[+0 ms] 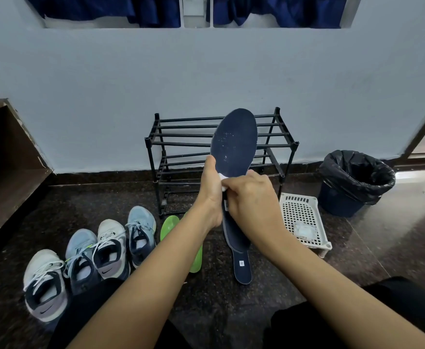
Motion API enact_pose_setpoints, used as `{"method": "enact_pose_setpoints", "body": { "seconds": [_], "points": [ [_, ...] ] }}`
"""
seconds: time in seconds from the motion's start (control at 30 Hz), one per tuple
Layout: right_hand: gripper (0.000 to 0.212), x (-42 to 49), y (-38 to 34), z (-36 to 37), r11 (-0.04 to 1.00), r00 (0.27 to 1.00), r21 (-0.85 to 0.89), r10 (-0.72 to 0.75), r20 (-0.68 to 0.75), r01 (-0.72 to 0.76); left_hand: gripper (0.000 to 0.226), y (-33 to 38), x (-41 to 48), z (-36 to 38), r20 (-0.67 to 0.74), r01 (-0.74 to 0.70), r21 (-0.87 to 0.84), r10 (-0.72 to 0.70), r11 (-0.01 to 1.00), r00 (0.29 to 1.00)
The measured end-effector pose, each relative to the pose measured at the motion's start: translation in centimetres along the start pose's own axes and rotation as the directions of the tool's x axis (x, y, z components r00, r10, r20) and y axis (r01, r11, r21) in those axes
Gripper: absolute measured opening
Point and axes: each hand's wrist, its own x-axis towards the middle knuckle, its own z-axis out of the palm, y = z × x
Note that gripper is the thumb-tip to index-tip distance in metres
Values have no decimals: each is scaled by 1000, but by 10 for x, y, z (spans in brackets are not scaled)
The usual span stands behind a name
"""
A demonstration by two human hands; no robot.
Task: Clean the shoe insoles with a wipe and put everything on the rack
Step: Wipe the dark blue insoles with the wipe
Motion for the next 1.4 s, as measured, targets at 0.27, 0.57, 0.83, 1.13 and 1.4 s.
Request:
{"method": "enact_pose_setpoints", "body": {
  "seconds": [0.27,0.57,0.83,1.13,1.4],
  "points": [
    [21,11,16,-7,995,992,-14,94,-80,-95,61,-6,-9,10,95,94,49,-99,994,991],
    [23,-1,0,-8,995,999,91,42,-32,-39,57,1,-3,2,-1,21,46,-21,999,1000],
    [18,12,17,-11,987,979,46,160,-123,-155,57,-12,-14,15,115,128,23,-129,992,985],
    [21,-1,-1,-11,991,993,80,113,-39,-110,55,-4,-9,4,9,81,90,-83,993,997],
    [22,12,8,-12,976,977,114,197,-83,-187,57,-12,-17,11,69,119,103,-127,987,990]
  ]
}}
